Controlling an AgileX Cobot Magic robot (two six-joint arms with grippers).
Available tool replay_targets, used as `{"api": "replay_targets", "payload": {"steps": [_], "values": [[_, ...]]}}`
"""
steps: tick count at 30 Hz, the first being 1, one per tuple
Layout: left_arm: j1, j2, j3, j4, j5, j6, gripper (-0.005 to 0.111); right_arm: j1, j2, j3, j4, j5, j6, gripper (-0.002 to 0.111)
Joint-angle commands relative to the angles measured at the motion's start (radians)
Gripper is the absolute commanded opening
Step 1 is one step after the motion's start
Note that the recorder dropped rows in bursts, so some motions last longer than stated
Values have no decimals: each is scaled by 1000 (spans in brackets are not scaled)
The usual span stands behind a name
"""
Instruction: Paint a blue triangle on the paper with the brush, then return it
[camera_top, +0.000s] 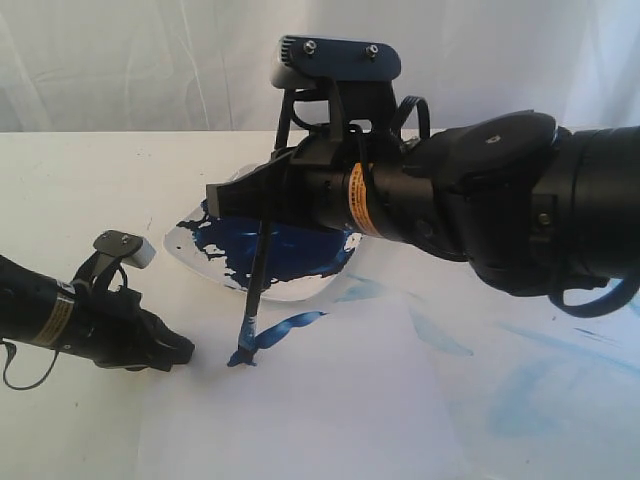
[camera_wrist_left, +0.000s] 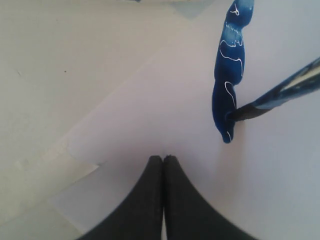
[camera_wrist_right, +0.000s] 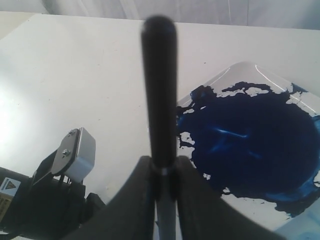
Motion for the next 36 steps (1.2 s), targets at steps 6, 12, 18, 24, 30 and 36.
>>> {"api": "replay_targets", "payload": {"steps": [6, 12, 18, 24, 30, 36], "values": [[-4, 6, 4, 17, 12, 1, 0, 0, 1, 12, -9, -4, 3, 0], [-4, 6, 4, 17, 16, 1, 0, 0, 1, 12, -9, -3, -13, 0], [-4, 6, 4, 17, 16, 1, 0, 0, 1, 12, -9, -3, -16, 0], [-4, 6, 4, 17, 16, 1, 0, 0, 1, 12, -9, -3, -16, 0], [-4, 6, 4, 17, 16, 1, 0, 0, -10, 46, -7, 22, -16, 0], [-4, 6, 4, 17, 16, 1, 0, 0, -50, 70, 0, 36, -16, 0]]}}
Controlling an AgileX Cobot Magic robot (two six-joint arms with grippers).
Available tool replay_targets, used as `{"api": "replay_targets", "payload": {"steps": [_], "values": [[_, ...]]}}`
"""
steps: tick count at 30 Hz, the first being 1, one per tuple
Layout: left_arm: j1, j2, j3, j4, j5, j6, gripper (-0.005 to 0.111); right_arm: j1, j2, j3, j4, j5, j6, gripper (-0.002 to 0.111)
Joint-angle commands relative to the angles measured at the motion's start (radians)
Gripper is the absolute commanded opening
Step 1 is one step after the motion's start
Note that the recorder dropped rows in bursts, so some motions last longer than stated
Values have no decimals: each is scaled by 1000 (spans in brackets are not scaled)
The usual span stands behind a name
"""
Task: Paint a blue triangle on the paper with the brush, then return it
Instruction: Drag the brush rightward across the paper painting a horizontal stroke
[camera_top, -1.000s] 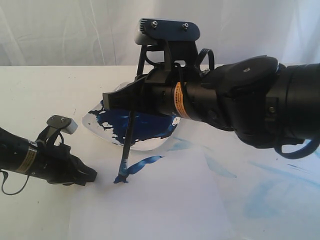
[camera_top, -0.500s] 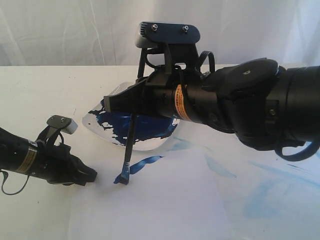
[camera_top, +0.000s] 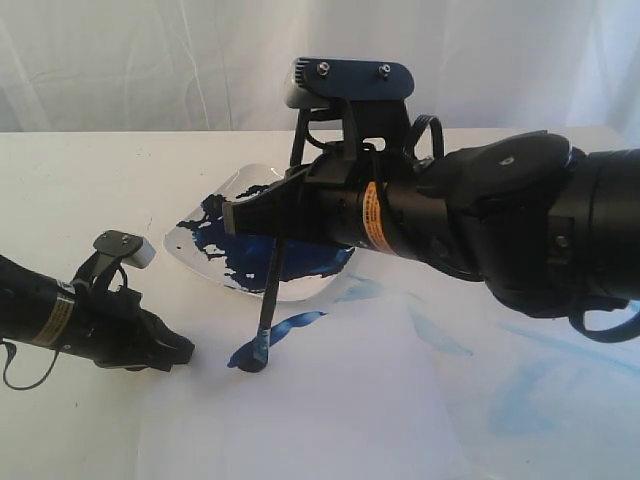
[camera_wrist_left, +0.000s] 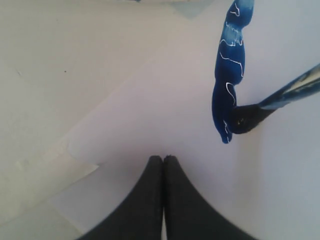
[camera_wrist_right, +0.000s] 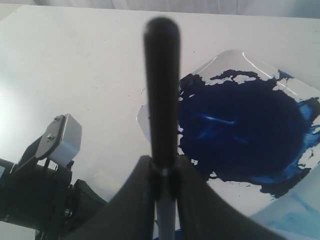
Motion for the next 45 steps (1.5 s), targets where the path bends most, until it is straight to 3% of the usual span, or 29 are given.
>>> {"api": "replay_targets", "payload": {"steps": [1, 34, 38, 45], "values": [[-4, 6, 4, 17, 16, 1, 0, 0, -30, 22, -3, 22, -10, 0], [-4, 6, 4, 17, 16, 1, 0, 0, -106, 98, 22, 52, -15, 0], [-4, 6, 4, 17, 16, 1, 0, 0, -106, 98, 108, 63, -112, 0], [-4, 6, 4, 17, 16, 1, 0, 0, -108, 98, 422, 129, -416, 0]]}}
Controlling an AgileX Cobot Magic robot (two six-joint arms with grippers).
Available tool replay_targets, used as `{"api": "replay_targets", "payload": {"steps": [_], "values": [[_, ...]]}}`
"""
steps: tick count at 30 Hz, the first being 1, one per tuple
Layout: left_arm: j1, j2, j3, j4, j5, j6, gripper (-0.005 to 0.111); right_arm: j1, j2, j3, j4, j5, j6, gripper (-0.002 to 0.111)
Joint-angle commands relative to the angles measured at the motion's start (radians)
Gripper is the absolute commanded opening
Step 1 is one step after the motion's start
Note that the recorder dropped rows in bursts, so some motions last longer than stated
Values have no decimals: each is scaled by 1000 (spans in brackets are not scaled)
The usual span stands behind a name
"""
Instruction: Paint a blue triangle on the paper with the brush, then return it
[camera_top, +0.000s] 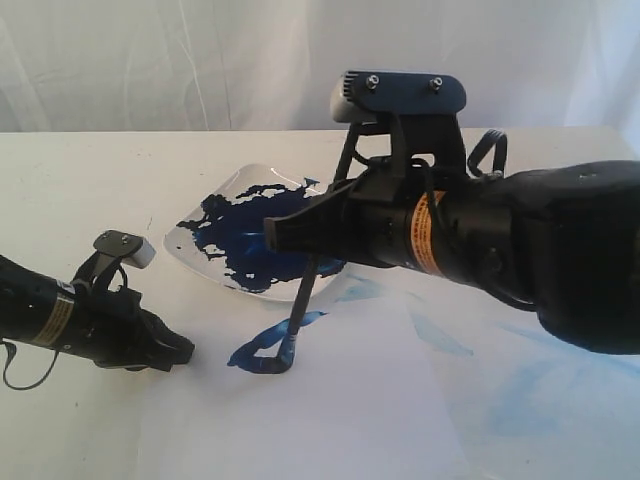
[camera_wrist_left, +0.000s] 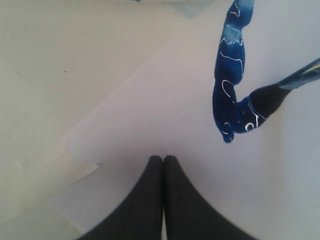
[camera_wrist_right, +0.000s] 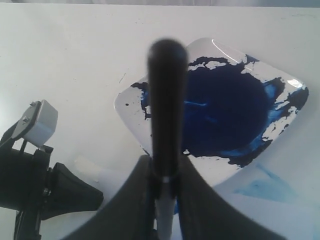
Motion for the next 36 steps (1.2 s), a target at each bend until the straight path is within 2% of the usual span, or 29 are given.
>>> {"api": "replay_targets", "payload": {"steps": [1, 8, 11, 17, 25, 36], "values": [[-4, 6, 4, 17, 16, 1, 0, -1, -17, 2, 214, 103, -243, 0], [-4, 6, 4, 17, 16, 1, 0, -1, -97, 2, 463, 253, -517, 0], [-4, 6, 4, 17, 16, 1, 0, -1, -119, 2, 489, 323, -559, 0], [-4, 6, 4, 17, 14, 1, 0, -1, -165, 2, 473, 289, -559, 0], [-4, 6, 4, 17, 10, 1, 0, -1, -217, 0, 254, 42, -497, 0], [-4, 6, 4, 17, 9, 1, 0, -1, -185, -2, 215, 46, -453, 0]]}}
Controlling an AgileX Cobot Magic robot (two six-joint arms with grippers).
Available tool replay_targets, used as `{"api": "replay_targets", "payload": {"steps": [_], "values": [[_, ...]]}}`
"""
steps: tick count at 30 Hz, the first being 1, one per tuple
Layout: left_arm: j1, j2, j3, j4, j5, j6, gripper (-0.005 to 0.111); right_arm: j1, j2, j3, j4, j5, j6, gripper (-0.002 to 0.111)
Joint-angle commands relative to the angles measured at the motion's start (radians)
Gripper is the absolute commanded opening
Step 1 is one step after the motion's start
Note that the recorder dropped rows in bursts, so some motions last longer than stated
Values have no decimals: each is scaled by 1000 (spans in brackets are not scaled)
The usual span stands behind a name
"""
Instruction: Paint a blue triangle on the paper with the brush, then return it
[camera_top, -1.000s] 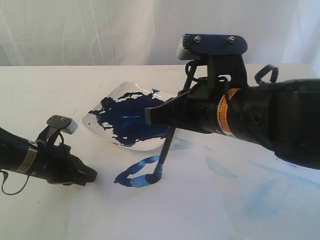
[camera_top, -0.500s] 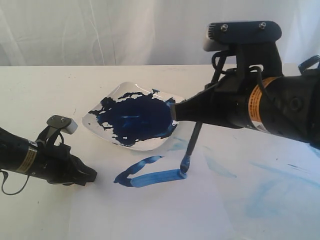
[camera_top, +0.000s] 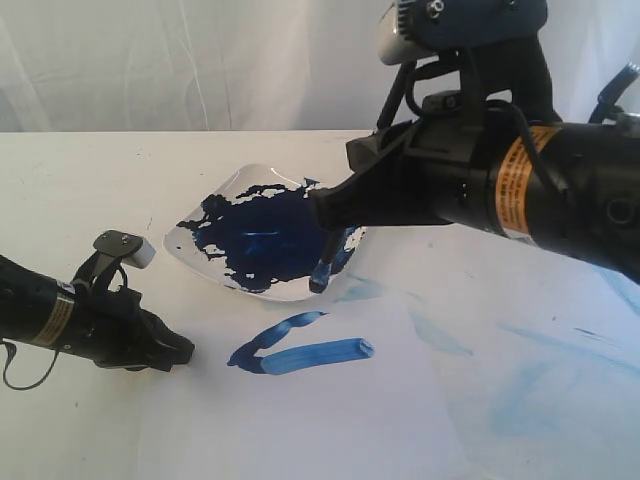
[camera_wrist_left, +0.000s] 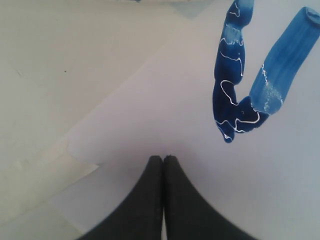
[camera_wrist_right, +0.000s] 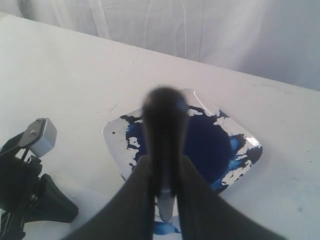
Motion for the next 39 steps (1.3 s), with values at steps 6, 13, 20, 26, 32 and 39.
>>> {"api": "replay_targets", "payload": {"steps": [6, 13, 20, 26, 32, 39], "values": [[-4, 6, 4, 17, 9, 1, 0, -1, 53, -2, -16, -13, 17, 0], [-4, 6, 4, 17, 9, 1, 0, -1, 90, -2, -24, -46, 17, 0], [-4, 6, 4, 17, 9, 1, 0, -1, 106, -2, -71, -46, 17, 0], [-4, 6, 4, 17, 9, 1, 0, -1, 128, -2, -88, -46, 17, 0], [-4, 6, 4, 17, 9, 1, 0, -1, 145, -2, -148, -1, 105, 0], [-4, 6, 4, 17, 9, 1, 0, -1, 145, -2, -348, 42, 358, 0]]}}
